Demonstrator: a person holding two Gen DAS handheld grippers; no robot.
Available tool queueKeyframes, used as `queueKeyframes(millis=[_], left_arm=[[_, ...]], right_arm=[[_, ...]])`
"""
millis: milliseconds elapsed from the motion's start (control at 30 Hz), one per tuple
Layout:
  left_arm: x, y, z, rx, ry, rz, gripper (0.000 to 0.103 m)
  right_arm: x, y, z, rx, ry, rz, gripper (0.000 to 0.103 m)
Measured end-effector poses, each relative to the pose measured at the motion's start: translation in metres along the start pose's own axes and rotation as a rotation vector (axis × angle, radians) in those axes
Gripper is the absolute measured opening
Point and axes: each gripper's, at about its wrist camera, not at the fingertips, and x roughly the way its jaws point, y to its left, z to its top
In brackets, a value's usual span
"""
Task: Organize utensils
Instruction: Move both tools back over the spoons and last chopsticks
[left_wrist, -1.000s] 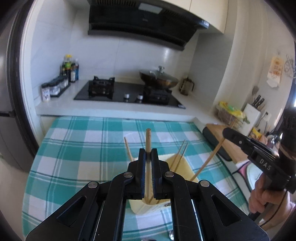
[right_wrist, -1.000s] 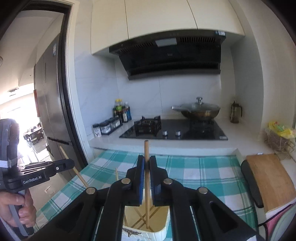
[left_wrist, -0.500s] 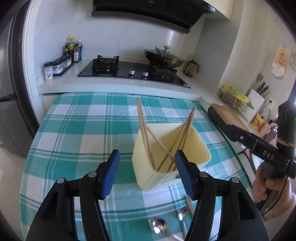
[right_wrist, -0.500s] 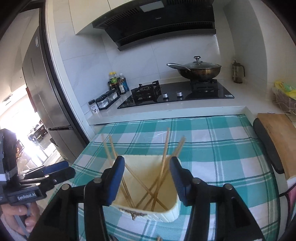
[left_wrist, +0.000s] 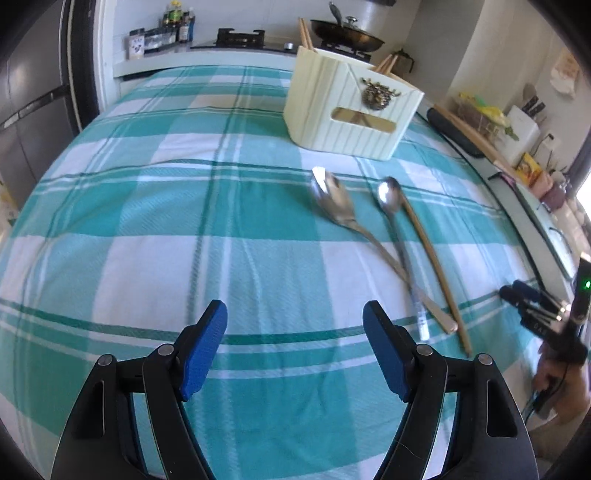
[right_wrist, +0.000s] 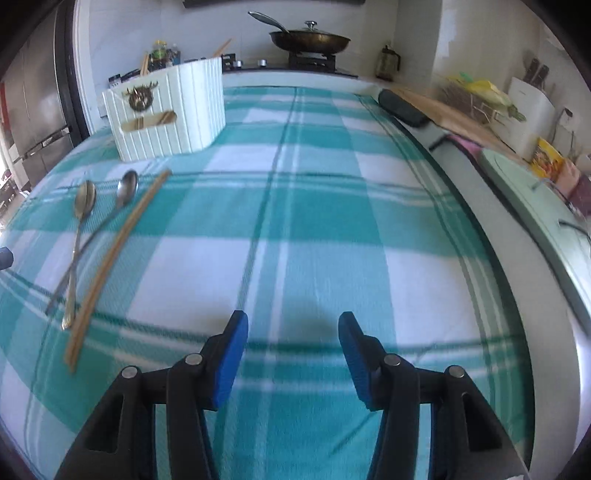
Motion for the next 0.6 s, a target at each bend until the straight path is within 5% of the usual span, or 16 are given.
queueKeyframes(millis=[433, 600], left_arm=[[0.056, -0.044, 0.030, -0.058, -0.037, 0.123, 0.082], [0.075, -0.061, 0.031, 0.007, -0.024, 0.200, 0.086]], right_arm=[[-0.014, 0.017, -0.014, -0.057, -0.066, -0.061, 0.053], [-0.015, 0.016, -0.015, -0.048, -0.065, -0.051, 0.053]])
